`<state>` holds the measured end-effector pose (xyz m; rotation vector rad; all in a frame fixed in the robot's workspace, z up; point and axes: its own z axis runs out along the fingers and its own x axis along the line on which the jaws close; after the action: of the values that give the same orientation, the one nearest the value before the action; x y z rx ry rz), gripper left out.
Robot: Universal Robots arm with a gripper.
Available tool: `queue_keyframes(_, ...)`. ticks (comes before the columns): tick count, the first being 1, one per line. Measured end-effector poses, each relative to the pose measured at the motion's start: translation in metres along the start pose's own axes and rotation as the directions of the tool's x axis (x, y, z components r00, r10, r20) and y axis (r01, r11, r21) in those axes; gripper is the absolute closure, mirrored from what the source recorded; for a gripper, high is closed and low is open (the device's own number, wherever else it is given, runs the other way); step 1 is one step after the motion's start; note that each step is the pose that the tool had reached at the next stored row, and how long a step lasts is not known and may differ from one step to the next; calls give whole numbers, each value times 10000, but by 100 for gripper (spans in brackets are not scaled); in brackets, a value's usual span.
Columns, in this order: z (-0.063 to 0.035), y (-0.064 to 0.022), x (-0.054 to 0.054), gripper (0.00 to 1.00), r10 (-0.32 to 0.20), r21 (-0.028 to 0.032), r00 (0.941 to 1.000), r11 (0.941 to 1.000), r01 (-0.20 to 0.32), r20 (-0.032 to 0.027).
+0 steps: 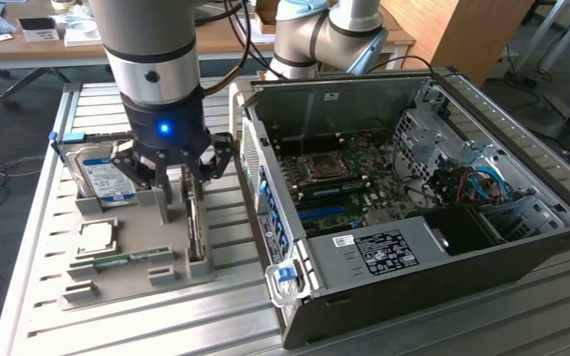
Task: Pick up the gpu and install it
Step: 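Pick up the gpu and move the gpu toward the slot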
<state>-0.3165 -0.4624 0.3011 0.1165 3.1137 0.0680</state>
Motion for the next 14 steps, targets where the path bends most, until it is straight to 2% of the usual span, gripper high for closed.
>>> queue_keyframes(14, 46, -2, 1, 53, 0, -2, 10000, 10000, 0, 2)
